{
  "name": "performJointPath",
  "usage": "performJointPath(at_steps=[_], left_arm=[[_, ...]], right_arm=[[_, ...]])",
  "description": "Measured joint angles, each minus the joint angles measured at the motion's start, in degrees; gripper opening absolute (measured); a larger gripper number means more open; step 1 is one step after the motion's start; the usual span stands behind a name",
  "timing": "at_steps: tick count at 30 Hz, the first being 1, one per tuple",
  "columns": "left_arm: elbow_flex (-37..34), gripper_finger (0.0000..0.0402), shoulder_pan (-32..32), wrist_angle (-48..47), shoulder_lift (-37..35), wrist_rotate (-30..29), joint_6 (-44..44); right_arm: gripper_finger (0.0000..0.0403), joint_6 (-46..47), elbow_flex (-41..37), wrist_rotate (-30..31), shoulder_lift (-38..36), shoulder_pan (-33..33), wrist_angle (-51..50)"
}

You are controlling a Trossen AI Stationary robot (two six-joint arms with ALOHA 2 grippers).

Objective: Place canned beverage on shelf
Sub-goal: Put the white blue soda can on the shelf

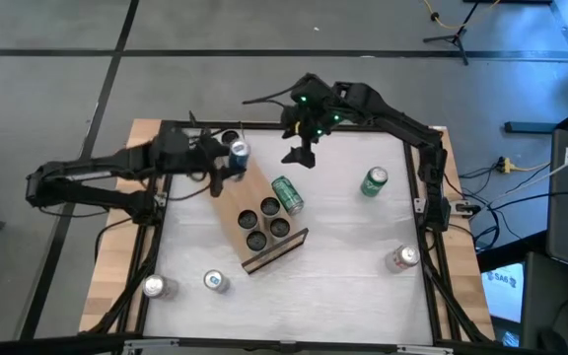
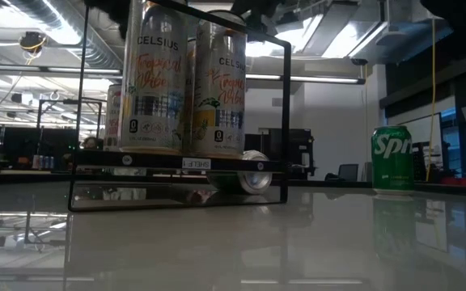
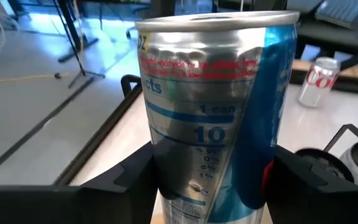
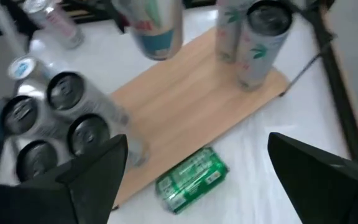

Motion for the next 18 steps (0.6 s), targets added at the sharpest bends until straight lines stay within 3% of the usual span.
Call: performJointPath(at_steps=[5,10,13,18], left_arm=[[-15.79,0.0212,-3.87,17.03,-7.37,-4.96,-1.53],[-29.39,0.0212,-5.7,37.99,-8.12,-7.32,-0.42],[-34.37,0.0212,-5.8,45.82,-7.36,-9.15,0.38],[-38.59,0.0212,-5.8,51.19,-5.91,-10.71,-0.11]], right_arm=[[0.0381,-2.48,-0.08,-6.75,0.0,0.0,1.75],[0.038,-2.43,-0.08,-7.44,0.34,0.0,8.51],[0.038,-2.4,-0.08,-6.55,0.78,0.0,10.59],[0.038,-2.27,-0.08,-4.92,1.69,0.0,10.86]])
